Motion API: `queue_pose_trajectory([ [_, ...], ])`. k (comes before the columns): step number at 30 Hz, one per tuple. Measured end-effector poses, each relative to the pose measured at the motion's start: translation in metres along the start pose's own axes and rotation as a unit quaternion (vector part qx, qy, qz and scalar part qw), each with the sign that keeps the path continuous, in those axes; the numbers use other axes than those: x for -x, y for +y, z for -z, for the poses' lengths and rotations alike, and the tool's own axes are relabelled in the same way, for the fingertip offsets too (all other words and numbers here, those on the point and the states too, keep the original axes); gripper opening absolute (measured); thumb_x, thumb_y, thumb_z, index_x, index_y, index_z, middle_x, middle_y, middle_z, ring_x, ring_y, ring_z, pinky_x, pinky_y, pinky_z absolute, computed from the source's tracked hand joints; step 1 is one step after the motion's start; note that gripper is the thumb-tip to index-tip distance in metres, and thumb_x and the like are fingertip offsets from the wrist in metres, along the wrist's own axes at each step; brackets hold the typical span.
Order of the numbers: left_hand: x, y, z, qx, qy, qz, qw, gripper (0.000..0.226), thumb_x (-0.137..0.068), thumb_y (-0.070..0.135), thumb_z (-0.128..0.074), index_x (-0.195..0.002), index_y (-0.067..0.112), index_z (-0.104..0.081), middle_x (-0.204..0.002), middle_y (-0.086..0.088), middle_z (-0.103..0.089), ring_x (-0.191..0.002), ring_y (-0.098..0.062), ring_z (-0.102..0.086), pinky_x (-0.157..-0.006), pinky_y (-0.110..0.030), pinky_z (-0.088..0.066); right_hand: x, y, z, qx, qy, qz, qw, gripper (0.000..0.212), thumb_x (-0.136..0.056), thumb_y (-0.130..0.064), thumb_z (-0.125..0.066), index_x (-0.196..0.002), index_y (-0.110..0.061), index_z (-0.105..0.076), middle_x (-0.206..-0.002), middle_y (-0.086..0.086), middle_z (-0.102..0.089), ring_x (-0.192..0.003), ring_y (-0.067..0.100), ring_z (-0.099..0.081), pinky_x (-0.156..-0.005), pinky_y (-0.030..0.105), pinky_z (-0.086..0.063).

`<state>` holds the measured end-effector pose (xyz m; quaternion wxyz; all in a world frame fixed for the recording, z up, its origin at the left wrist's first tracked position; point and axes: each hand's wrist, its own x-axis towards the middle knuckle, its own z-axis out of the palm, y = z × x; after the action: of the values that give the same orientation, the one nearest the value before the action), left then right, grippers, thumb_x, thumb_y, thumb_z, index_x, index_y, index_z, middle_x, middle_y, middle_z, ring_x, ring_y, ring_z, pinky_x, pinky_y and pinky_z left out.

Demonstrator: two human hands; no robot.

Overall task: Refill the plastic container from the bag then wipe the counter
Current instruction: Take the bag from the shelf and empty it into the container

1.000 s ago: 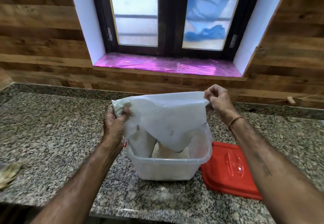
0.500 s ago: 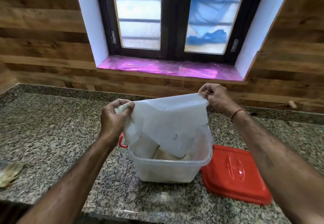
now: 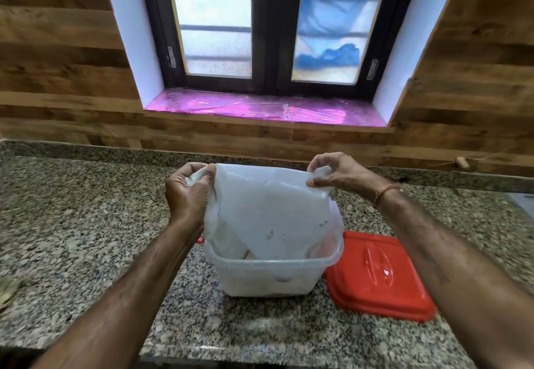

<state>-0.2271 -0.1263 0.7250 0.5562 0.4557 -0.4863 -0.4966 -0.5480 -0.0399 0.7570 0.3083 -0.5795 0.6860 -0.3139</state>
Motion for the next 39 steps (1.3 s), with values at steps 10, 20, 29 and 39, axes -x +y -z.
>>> queue_pose_trajectory([
  [10,-0.01,0.013,0.013,-0.139,-0.059,-0.074,0.986,0.015,-0.082,0.04,-0.074,-0.08,0.025,-0.073,-0.087,0.0,-0.075,-0.082,-0.027,-0.073,-0.071,-0.055,-0.062,-0.005,-0.028,0.002,0.17,0.219,0.023,0.961,0.029,-0.067,-0.029,-0.095,-0.06,-0.042,-0.07,-0.091,-0.021,-0.067,-0.101,0.017,-0.064,-0.1,0.054,-0.048],
  [20,-0.008,0.046,-0.003,-0.416,-0.166,-0.258,0.856,0.039,-0.077,0.069,-0.072,-0.095,0.034,-0.075,-0.093,0.015,-0.067,-0.085,-0.011,-0.065,-0.07,-0.03,-0.052,-0.007,-0.065,0.0,0.186,0.224,0.064,0.955,0.016,-0.071,-0.018,-0.093,-0.072,-0.021,-0.077,-0.091,-0.007,-0.07,-0.086,0.016,-0.064,-0.077,0.043,-0.059],
  [29,-0.001,0.052,-0.068,-0.423,-0.201,-0.237,0.851,0.025,-0.085,0.049,-0.074,-0.082,0.024,-0.073,-0.082,0.008,-0.071,-0.086,-0.019,-0.068,-0.065,-0.03,-0.04,-0.006,-0.075,-0.006,0.163,0.242,0.068,0.954,0.013,-0.079,-0.028,-0.086,-0.083,-0.031,-0.074,-0.107,-0.011,-0.073,-0.113,0.019,-0.06,-0.097,0.049,-0.046],
  [39,-0.03,0.041,-0.058,-0.356,-0.21,-0.162,0.896,0.02,-0.086,0.043,-0.074,-0.074,0.028,-0.071,-0.075,0.012,-0.064,-0.077,-0.017,-0.06,-0.069,-0.033,-0.045,0.013,0.0,0.008,-0.246,0.074,0.005,0.966,0.041,-0.09,-0.03,-0.075,-0.125,-0.009,-0.07,-0.107,0.008,-0.073,-0.086,0.02,-0.061,-0.069,0.028,-0.045],
])
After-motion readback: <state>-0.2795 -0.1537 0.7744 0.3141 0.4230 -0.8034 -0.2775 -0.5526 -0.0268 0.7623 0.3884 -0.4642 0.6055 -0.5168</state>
